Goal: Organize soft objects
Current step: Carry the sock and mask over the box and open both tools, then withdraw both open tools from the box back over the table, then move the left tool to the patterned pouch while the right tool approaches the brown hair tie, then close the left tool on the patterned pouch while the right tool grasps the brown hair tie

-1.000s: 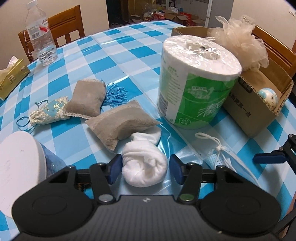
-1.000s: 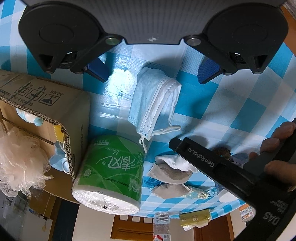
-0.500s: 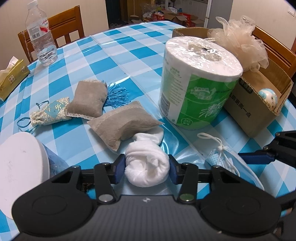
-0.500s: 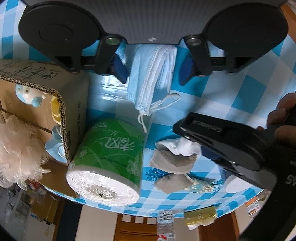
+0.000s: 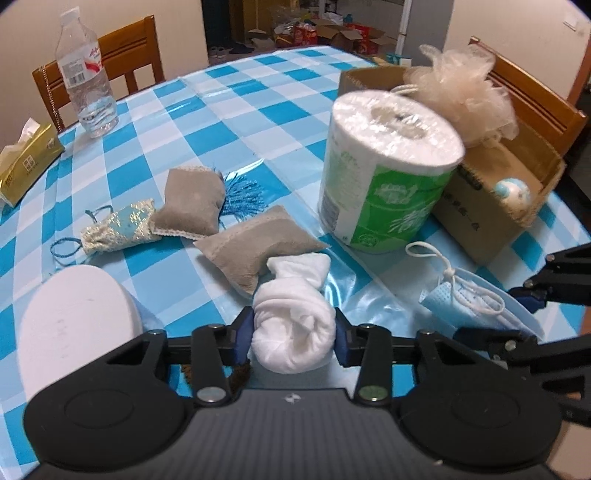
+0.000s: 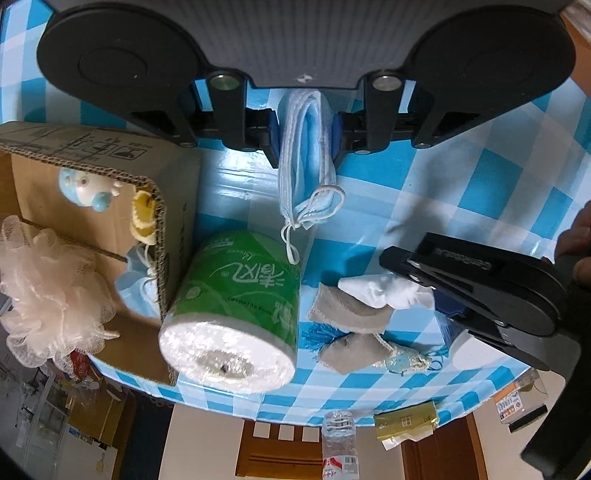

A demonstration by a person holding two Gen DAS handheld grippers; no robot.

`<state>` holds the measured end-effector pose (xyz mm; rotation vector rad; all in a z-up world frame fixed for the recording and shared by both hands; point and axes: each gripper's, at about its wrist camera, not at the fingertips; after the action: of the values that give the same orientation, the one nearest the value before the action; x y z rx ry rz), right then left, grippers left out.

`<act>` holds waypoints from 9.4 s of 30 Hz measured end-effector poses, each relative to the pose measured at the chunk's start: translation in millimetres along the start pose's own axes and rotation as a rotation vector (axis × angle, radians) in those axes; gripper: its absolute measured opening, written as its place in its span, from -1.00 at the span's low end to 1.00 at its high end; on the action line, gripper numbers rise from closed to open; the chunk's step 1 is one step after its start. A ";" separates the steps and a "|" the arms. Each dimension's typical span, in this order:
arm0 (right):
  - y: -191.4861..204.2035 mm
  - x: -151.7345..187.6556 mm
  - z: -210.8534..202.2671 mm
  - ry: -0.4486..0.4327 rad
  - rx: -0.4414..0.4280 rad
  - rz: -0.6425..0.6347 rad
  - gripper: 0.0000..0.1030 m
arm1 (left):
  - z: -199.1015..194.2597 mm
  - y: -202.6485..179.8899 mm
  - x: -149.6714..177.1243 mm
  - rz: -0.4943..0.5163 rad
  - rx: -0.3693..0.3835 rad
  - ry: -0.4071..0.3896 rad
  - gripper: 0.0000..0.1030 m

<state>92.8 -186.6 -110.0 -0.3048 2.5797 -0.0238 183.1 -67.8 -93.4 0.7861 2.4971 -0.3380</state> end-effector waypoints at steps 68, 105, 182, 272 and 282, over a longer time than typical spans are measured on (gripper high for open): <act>-243.3 55.6 -118.8 -0.162 0.046 -0.030 1.00 | -6.1 -219.0 -95.8 0.173 0.072 -0.177 0.92; -117.5 7.5 -98.7 -0.140 0.082 0.072 1.00 | -53.2 -73.7 5.8 -0.025 0.010 -0.114 0.93; 84.0 -84.2 72.1 -0.070 -0.159 -0.255 0.46 | -67.3 101.1 -47.0 0.105 -0.078 -0.112 0.92; 101.4 -107.8 81.7 -0.019 -0.131 -0.234 -0.09 | 72.2 147.7 -99.9 0.311 0.118 0.126 -0.40; 94.8 -109.3 75.9 -0.017 -0.112 -0.215 -0.24 | 55.2 150.2 -97.1 0.292 0.094 0.109 -0.64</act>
<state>202.6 -66.8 -126.3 -0.6203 2.5247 0.0450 361.9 -13.0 -101.6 1.2191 2.4323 -0.3172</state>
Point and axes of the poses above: each gripper's, at about its wrist camera, not at the fingertips, and z roughly the way its jaws point, y to its left, x to its underside, and after that the axes turned 8 degrees about -z, right-handed
